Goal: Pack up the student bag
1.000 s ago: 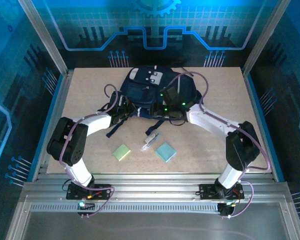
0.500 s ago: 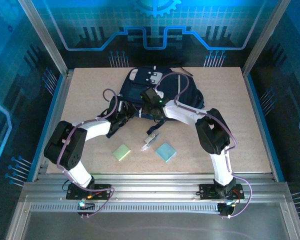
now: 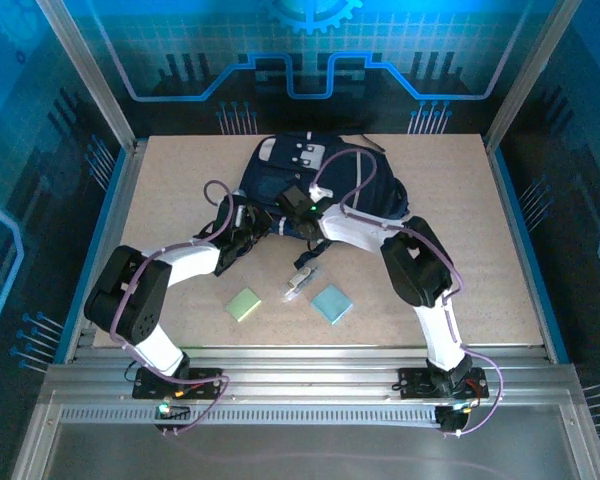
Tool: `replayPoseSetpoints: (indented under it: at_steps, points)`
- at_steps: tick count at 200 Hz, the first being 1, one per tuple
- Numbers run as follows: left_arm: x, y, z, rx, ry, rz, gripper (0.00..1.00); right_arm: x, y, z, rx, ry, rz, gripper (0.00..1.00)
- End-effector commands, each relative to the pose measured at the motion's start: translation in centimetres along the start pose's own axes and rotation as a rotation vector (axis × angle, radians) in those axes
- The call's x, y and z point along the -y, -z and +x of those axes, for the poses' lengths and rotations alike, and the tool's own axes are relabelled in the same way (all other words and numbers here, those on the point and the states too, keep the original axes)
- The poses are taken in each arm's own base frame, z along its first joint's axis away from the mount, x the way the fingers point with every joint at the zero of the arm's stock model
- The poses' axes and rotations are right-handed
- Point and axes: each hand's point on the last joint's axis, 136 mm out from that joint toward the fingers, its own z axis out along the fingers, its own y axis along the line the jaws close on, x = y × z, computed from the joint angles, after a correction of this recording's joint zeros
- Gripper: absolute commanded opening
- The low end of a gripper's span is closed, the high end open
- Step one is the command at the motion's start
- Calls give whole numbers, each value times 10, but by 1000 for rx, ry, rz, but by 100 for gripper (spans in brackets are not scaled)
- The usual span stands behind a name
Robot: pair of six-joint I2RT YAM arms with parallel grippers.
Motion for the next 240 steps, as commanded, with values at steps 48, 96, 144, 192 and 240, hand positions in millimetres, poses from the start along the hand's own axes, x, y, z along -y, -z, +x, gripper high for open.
replayPoseSetpoints:
  at_steps: [48, 96, 144, 192, 240]
  points:
    - [18, 13, -20, 70, -45, 30, 0, 11, -1, -40, 16, -29, -140, 39]
    - [11, 16, -27, 82, -39, 13, 0, -1, -14, -46, -64, 85, -308, 27]
    - [2, 19, -42, 113, -45, -17, 0, 12, 1, -54, -87, 196, -372, 19]
    - [-5, 25, -56, 143, -70, -54, 0, 29, 25, -65, -139, 235, -419, 70]
    - [-7, 26, -54, 137, -60, -57, 0, 19, 45, -68, -125, 213, -482, 52]
